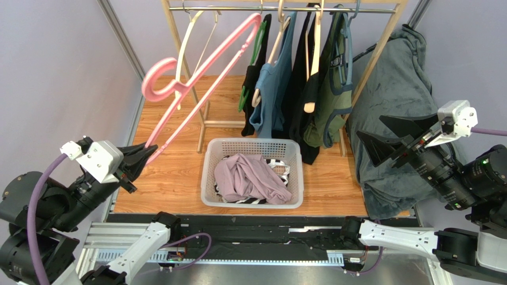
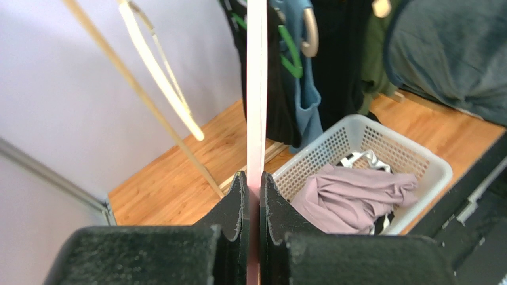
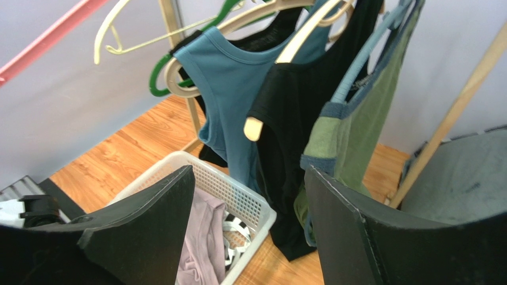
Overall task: Remove the tank top from the hanger
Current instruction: Place the hanger at the clothesline.
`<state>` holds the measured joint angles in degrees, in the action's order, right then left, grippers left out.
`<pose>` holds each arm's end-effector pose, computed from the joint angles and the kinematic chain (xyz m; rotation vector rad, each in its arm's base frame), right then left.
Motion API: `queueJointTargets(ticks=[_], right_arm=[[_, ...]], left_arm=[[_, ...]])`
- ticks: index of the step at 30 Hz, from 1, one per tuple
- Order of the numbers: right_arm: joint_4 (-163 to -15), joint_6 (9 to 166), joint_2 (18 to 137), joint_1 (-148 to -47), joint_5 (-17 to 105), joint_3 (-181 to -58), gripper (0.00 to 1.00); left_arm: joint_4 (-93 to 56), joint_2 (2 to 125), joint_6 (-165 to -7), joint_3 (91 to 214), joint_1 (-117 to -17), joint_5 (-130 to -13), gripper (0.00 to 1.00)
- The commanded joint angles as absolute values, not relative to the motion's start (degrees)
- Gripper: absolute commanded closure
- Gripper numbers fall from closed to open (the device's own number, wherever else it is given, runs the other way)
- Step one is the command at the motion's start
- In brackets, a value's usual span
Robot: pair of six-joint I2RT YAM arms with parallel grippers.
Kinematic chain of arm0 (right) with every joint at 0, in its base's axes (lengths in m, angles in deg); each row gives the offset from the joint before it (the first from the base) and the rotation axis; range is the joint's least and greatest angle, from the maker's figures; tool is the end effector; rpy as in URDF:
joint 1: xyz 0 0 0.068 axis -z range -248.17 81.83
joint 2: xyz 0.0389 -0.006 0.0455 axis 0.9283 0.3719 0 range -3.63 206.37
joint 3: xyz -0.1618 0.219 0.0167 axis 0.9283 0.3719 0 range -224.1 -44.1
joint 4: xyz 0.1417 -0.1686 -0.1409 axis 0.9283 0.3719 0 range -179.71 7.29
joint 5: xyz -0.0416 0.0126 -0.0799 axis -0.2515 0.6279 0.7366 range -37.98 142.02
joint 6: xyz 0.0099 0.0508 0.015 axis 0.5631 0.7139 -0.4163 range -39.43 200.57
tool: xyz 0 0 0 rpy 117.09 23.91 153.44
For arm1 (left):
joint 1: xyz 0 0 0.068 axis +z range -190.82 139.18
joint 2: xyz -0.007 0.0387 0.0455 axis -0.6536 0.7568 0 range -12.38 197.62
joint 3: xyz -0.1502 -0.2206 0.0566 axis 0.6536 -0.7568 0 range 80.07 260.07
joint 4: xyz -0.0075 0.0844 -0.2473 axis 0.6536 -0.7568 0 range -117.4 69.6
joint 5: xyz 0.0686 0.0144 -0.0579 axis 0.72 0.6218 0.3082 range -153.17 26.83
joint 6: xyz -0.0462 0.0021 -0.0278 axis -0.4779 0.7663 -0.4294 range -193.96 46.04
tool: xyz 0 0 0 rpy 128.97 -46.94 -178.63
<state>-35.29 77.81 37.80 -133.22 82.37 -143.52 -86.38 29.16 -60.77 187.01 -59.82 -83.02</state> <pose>0.0186 -0.0025 0.5343 -0.4694 1.4618 0.4695 -0.0255 -0.0041 0.5352 0.6957 1.4312 -0.3529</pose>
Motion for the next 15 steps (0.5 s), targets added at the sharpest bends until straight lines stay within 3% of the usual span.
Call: queueJointTargets(ticks=[1, 10, 15], right_arm=[[-33.5, 80.0, 38.6, -133.0, 87.5, -143.3, 0.28], [-30.8, 82.1, 40.0, -133.0, 90.4, -142.4, 0.3], [-30.6, 82.1, 40.5, -133.0, 90.9, -142.8, 0.3]], left_arm=[[-80.1, 29.3, -67.9, 183.7, -56.7, -77.5, 1.0], [-82.3, 30.6, -69.4, 180.5, -54.0, -81.6, 1.0], [-86.1, 35.0, -69.6, 180.2, -53.7, -78.1, 1.0]])
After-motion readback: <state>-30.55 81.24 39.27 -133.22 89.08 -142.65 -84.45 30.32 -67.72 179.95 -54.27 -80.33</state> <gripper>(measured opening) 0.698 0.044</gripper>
